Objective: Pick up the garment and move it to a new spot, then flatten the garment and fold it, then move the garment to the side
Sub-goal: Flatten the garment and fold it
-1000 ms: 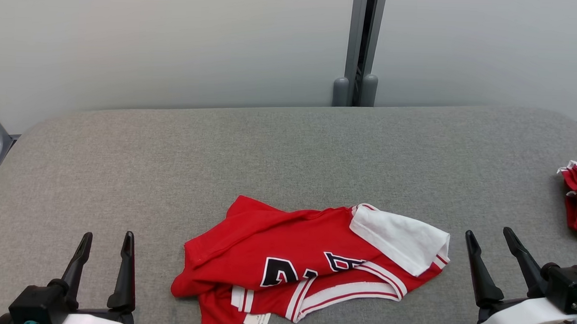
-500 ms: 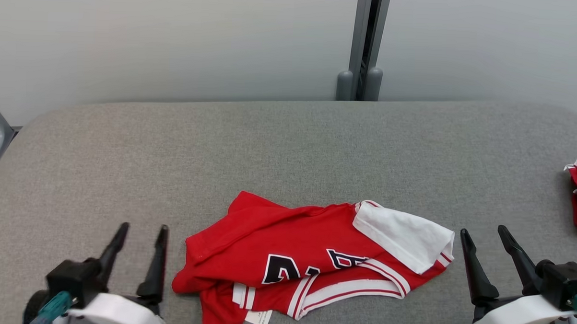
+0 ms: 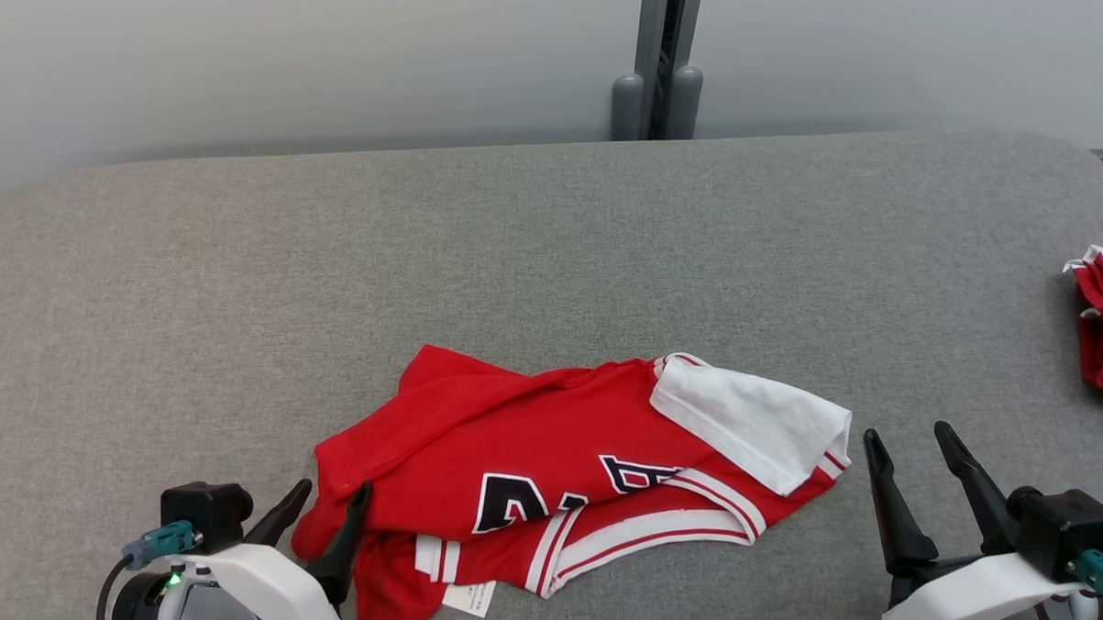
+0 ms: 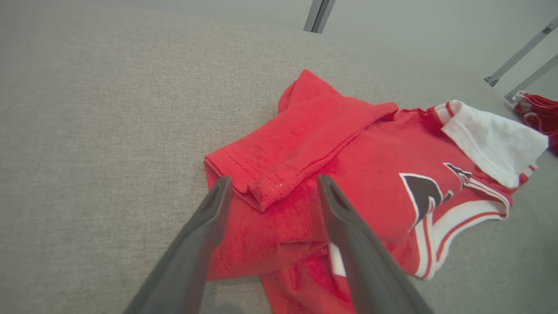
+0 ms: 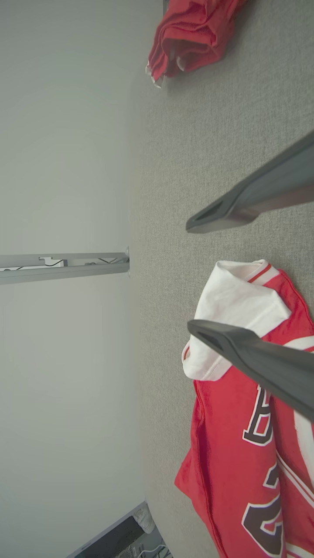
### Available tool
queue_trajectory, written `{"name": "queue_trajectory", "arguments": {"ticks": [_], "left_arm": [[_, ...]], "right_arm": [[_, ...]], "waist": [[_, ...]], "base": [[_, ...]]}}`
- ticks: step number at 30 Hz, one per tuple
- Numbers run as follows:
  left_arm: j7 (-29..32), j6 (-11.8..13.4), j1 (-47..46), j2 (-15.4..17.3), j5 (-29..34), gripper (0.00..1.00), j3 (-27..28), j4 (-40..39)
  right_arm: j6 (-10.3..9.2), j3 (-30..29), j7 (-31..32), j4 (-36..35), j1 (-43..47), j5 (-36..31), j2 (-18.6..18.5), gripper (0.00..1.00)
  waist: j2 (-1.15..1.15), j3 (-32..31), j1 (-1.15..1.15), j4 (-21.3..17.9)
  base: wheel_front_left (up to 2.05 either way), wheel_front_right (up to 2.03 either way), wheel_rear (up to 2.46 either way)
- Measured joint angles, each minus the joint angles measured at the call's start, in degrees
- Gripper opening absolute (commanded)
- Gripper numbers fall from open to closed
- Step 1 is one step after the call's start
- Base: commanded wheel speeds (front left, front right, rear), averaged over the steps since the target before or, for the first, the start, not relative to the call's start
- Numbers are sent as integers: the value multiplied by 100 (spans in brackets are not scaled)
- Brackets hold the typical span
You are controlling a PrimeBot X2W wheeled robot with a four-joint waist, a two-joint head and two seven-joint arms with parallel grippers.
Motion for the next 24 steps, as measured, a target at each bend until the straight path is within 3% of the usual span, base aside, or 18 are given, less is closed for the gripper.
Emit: {"name": "queue_trajectory", "arguments": {"ticks": [5, 6, 7, 8, 19, 24], "left_arm": [[-25, -111, -171, -52, -105, 99, 10, 348], [-36, -148, -197, -54, -121, 62, 10, 388], [-63, -165, -217, -58, -129, 17, 8, 417], [-80, -200, -235, -59, -138, 0, 10, 452], [-257, -259, -400, 3, -130, 0, 45, 572], [-328, -235, -489, 41, -74, 0, 51, 441]], "right_arm": [[0, 1, -19, 32, -38, 1, 15, 100], [0, -2, -22, 41, -42, 1, 14, 100], [0, -8, -26, 48, -45, 1, 14, 100], [0, -18, -27, 63, -48, 2, 15, 100], [0, -175, -91, 55, -96, 3, 43, 100], [0, 210, 469, 380, 2, 105, -43, 100]], "waist": [[0, 72, 0, -69], [0, 81, 0, -78], [0, 90, 0, -83], [0, 96, 0, -87], [0, 172, 0, -100], [0, 240, 0, -72]], "base": [[0, 0, 0], [0, 0, 0], [0, 0, 0], [0, 0, 0], [0, 0, 0], [0, 0, 0]]}}
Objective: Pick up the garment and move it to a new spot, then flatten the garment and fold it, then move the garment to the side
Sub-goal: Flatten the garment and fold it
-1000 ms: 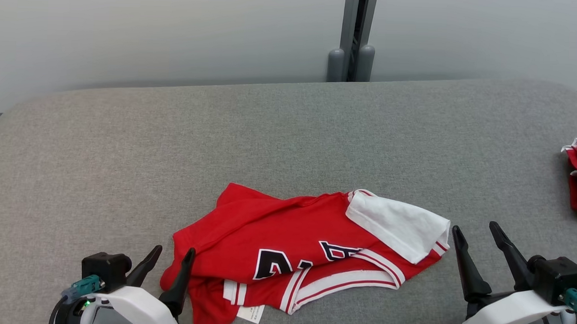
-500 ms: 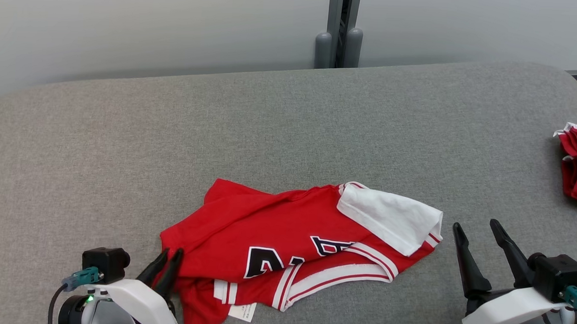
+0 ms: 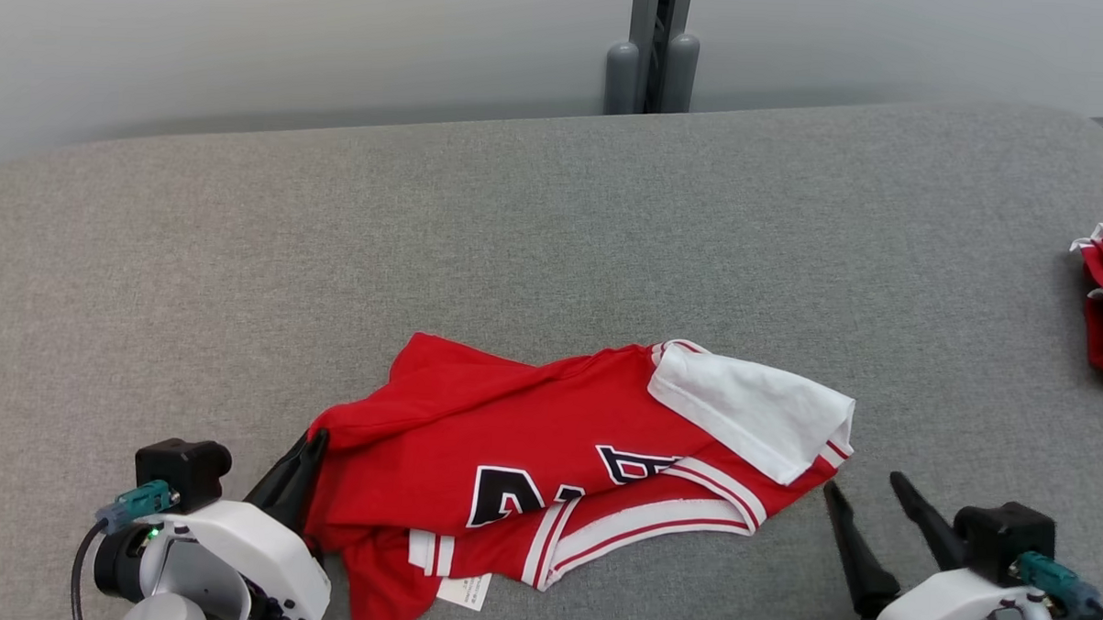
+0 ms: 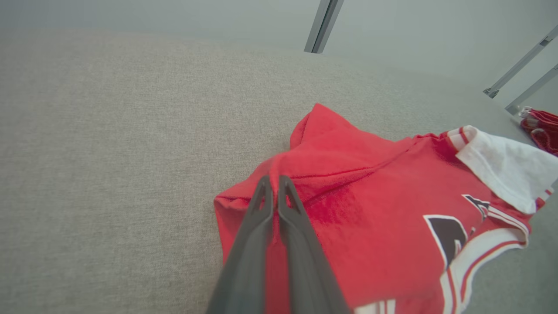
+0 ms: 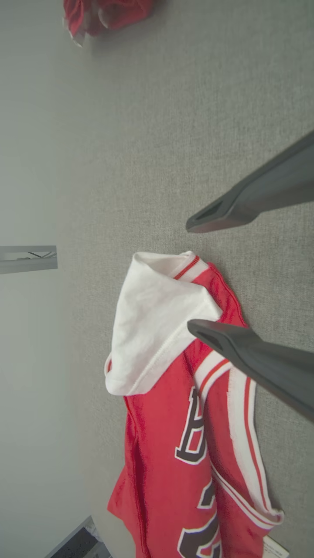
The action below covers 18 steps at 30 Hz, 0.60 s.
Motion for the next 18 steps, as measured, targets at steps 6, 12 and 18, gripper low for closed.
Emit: {"name": "queue_trajectory", "arguments": {"ticks": [6, 12, 18], "left_arm": [[-14, 24, -131, 12, 38, 0, -13, -67], [-37, 24, -203, 10, 42, 0, -35, -78], [-59, 16, -302, -27, 51, 0, -91, -36]], "right_arm": [[0, 461, -27, 645, -124, 180, -45, 100], [0, 822, -301, 1315, -786, 358, -64, 100], [0, 1009, -423, 2040, -1205, 552, -82, 100]], "waist": [[0, 156, 0, 42], [0, 278, 0, 61], [0, 329, 0, 178]], "base": [[0, 0, 0], [0, 0, 0], [0, 0, 0]]}}
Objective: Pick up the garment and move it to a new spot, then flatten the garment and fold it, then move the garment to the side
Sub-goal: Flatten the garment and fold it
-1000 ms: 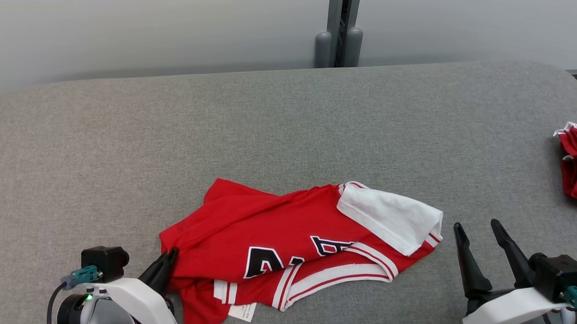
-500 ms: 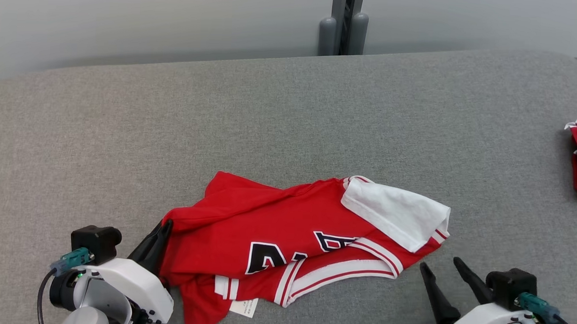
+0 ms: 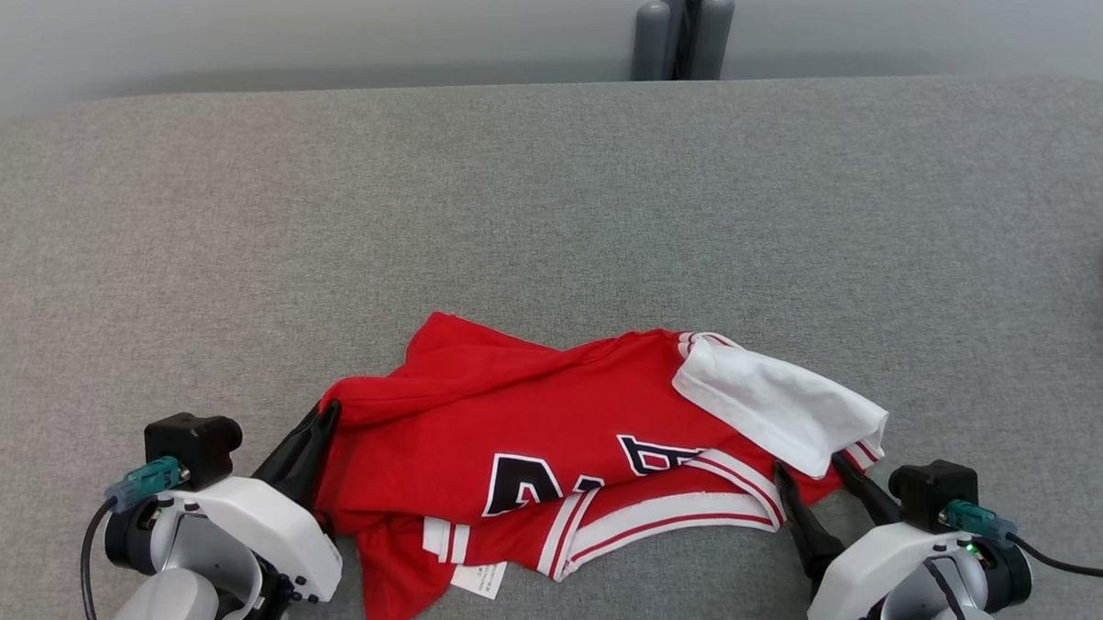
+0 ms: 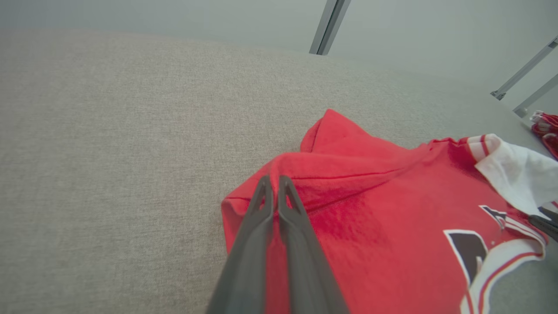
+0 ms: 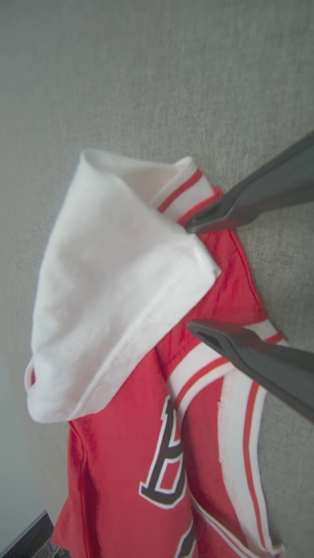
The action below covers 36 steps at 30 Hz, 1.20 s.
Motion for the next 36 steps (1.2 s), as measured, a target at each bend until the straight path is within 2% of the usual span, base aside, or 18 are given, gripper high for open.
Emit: {"name": "queue_trajectory", "arguments": {"ticks": [1, 2, 3, 4, 5, 7, 14, 19, 26, 36], "left_arm": [[-10, 0, -5, -10, 0, 0, -5, 10], [-14, -1, -16, -15, 0, 0, -12, 18], [-18, -1, -27, -18, 0, 0, -13, 22], [-34, -1, -35, -21, 0, 0, -15, 29], [-42, 0, -35, -21, 0, 0, -15, 34], [-58, 0, -35, -19, -1, 0, -15, 42], [-142, 26, -34, 5, -1, 0, -1, 32], [-397, 133, -34, 112, 69, 0, 138, -259], [-512, 289, -197, 434, 216, 0, 390, -1100], [-147, 483, -1216, 980, 455, 0, 806, -2565]], "right_arm": [[0, 23, -49, 80, -41, 12, -7, 100], [0, 58, -85, 147, -94, 43, -4, 95], [0, 100, -140, 178, -140, 75, -2, 65], [0, 140, -188, 200, -174, 113, 3, 45], [0, 166, -233, 219, -199, 142, 8, 37], [0, 237, -324, 218, -211, 171, 2, 0], [0, 281, -601, 12, -210, 247, -83, 0], [0, 68, -767, -761, -189, 196, -269, 0], [0, -356, -543, -2069, -367, -10, -564, 0], [0, -966, -89, -3432, -1571, -70, -1096, 0]], "waist": [[0, 4, 0, 18], [0, 5, 0, 32], [0, 7, 0, 43], [0, 6, 0, 50], [0, 5, 0, 54], [0, 6, 0, 54], [0, -3, 0, 5], [0, -64, 0, -53], [0, -171, 0, -131], [0, -324, 0, -88]], "base": [[0, 0, 0], [0, 0, 0], [0, 0, 0], [0, 0, 0], [0, 0, 0], [0, 0, 0], [0, 0, 0], [0, 0, 0], [0, 0, 0], [0, 0, 0]]}}
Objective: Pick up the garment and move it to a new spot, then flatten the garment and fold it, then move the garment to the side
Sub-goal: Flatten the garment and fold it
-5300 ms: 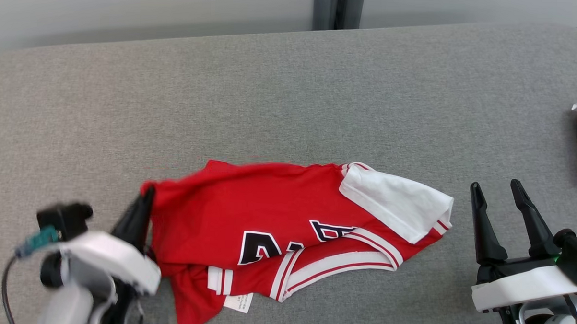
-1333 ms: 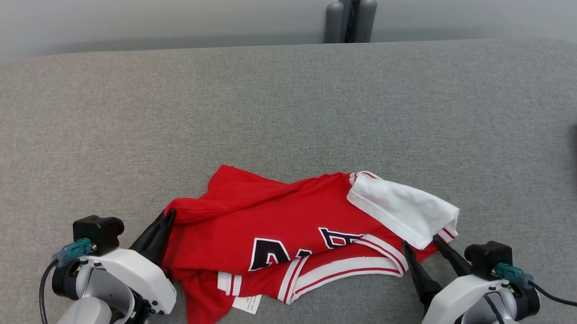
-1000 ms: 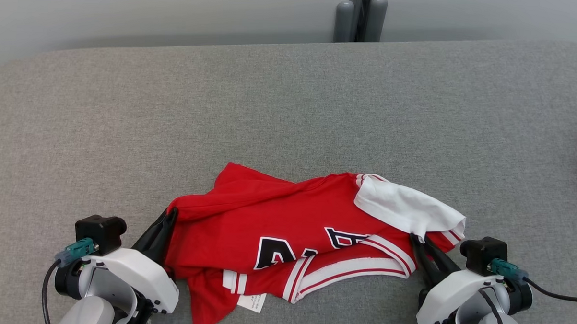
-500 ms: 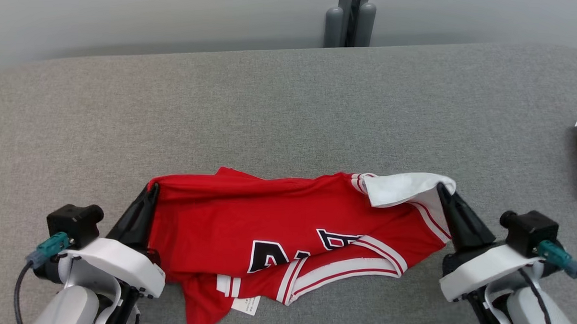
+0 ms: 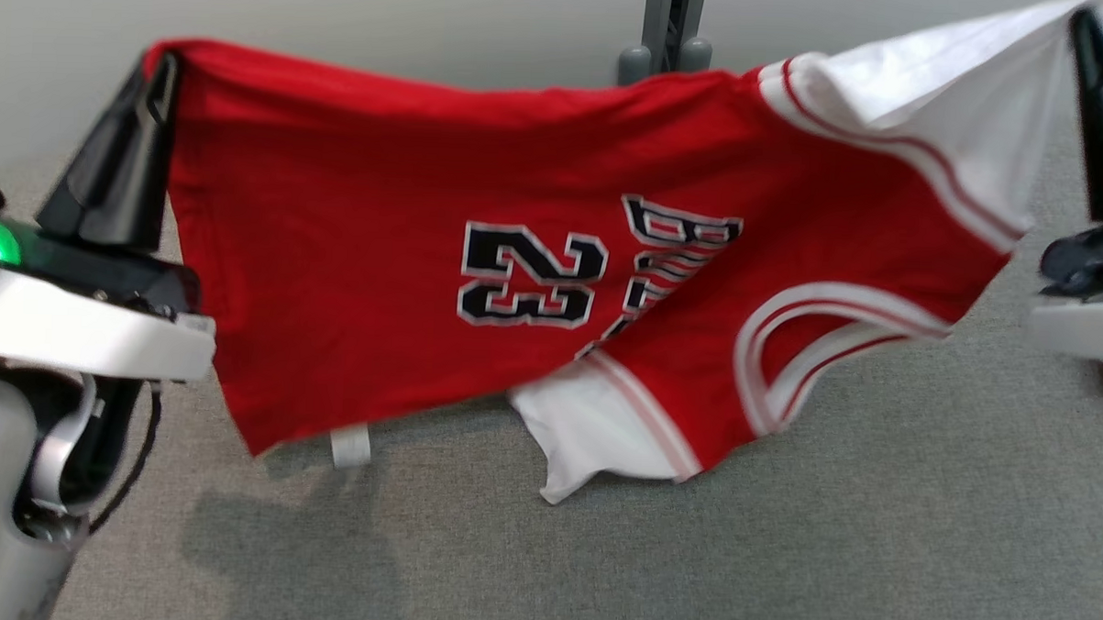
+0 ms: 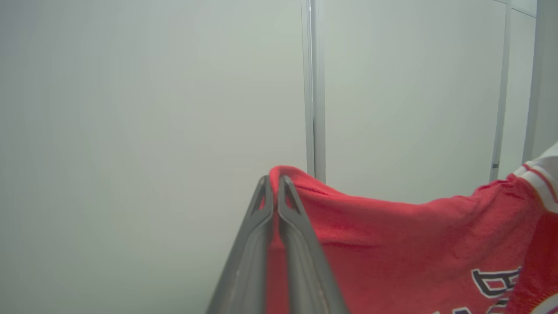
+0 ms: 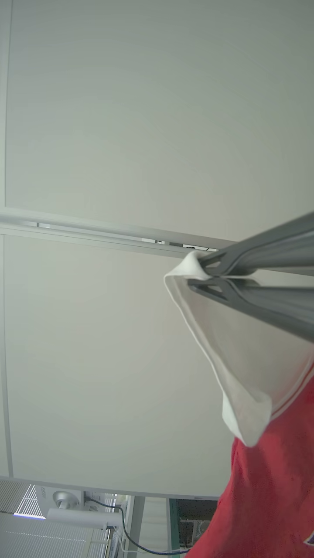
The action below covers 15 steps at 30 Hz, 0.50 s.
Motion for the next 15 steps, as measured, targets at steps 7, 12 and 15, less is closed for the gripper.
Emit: {"name": "queue_trajectory", "arguments": {"ticks": [7, 12, 15], "left_arm": [[380, 46, -786, 235, 62, 0, 141, -455], [517, -21, -1081, 221, 29, 0, 58, -378], [527, -183, -1390, 130, -84, 0, -31, -102]], "right_arm": [[0, -238, 364, -541, -804, 0, -241, 0], [0, -122, 533, -505, -1068, 57, -255, 0], [0, 55, 590, -201, -1377, 212, -266, 0]], "waist": [[0, -102, 0, 2], [0, -70, 0, -6], [0, 32, 0, 2]], "base": [[0, 0, 0], [0, 0, 0], [0, 0, 0]]}}
